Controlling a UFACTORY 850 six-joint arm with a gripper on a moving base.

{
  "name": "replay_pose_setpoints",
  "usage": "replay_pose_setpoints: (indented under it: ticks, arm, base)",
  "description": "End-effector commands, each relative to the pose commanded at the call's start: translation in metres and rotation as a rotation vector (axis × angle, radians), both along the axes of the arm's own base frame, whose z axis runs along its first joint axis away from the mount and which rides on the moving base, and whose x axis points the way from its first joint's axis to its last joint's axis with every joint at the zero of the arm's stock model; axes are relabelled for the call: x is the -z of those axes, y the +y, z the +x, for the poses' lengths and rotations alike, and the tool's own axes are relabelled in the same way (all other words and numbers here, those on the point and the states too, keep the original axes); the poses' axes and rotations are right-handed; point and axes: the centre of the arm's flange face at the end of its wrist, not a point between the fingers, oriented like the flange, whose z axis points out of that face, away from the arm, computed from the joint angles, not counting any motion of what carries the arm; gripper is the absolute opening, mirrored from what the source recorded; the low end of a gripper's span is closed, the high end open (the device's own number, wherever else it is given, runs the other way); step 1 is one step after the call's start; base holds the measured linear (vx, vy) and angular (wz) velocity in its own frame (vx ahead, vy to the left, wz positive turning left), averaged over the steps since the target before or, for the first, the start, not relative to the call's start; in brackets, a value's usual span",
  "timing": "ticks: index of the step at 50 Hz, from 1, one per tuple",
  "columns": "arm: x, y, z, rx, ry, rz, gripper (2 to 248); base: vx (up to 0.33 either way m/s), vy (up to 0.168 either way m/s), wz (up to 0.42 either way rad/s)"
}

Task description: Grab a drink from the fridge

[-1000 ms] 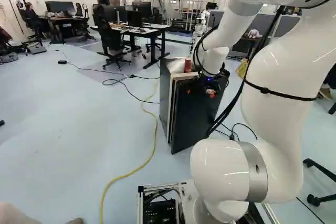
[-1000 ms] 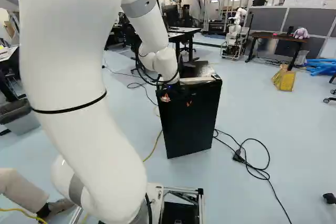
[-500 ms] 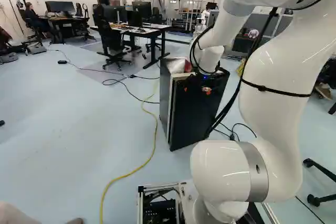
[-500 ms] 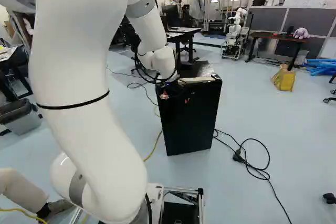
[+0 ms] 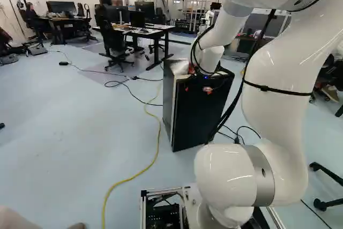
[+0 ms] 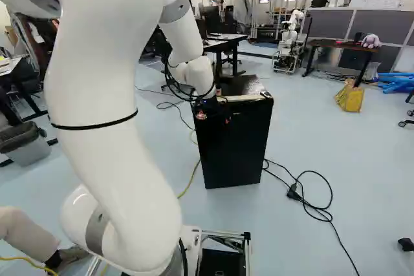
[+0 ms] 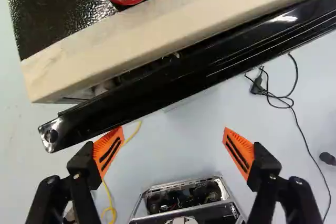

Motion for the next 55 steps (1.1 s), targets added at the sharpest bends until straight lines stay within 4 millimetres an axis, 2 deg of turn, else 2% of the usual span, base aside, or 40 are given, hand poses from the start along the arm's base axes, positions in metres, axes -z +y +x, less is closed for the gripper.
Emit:
replay_pose_setpoints:
  ticks: [13,55]
  arm:
    - [0.000,0.004,0.006,-0.009,-0.010,-0.002,247]
    - [-0.003,0.004,0.008,-0.007,-0.066,-0.016,247]
  base:
    - [0.000,0.000,0.000]
    - [0.000,0.000,0.000]
